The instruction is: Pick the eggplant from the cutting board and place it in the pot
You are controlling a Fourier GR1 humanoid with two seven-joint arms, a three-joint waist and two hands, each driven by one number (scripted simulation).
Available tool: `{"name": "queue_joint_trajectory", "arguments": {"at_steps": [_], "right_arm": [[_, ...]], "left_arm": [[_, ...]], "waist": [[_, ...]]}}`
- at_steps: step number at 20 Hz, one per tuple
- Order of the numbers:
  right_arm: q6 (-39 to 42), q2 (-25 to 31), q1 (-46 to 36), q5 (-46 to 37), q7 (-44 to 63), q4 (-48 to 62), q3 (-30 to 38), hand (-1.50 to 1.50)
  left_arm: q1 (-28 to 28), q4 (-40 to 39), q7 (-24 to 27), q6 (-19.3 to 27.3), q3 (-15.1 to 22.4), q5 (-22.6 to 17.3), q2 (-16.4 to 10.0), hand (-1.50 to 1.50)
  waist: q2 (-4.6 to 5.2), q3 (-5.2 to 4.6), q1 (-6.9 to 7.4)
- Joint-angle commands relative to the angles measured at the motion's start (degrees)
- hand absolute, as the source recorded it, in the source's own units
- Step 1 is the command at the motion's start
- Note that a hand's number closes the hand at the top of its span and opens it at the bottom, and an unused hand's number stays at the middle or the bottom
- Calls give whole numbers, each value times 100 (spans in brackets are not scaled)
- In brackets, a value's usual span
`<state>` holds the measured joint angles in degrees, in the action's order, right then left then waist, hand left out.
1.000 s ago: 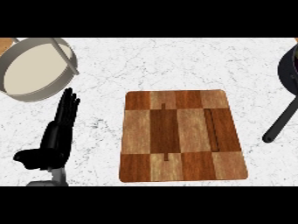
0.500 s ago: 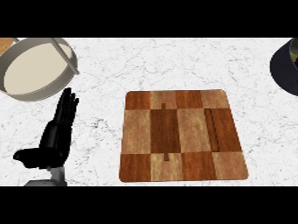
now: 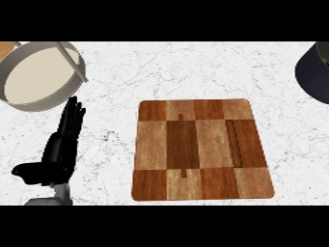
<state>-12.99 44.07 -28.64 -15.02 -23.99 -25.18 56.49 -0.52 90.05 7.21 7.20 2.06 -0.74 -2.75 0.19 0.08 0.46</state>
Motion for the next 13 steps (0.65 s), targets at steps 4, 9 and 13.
{"name": "queue_joint_trajectory", "arguments": {"at_steps": [4, 9, 13], "right_arm": [[146, 417, 465, 512, -567, 440, 71, -150], [19, 624, 667, 942, -589, 512, 341, -150], [105, 606, 1002, 1286, -1047, 805, 516, -150]], "left_arm": [[-165, 12, -178, 198, 114, 161, 180, 0], [-30, 374, -453, 189, 215, 212, 148, 0], [30, -141, 151, 146, 138, 163, 219, 0]], "waist": [[0, 3, -1], [-10, 3, -3], [3, 6, -11]]}}
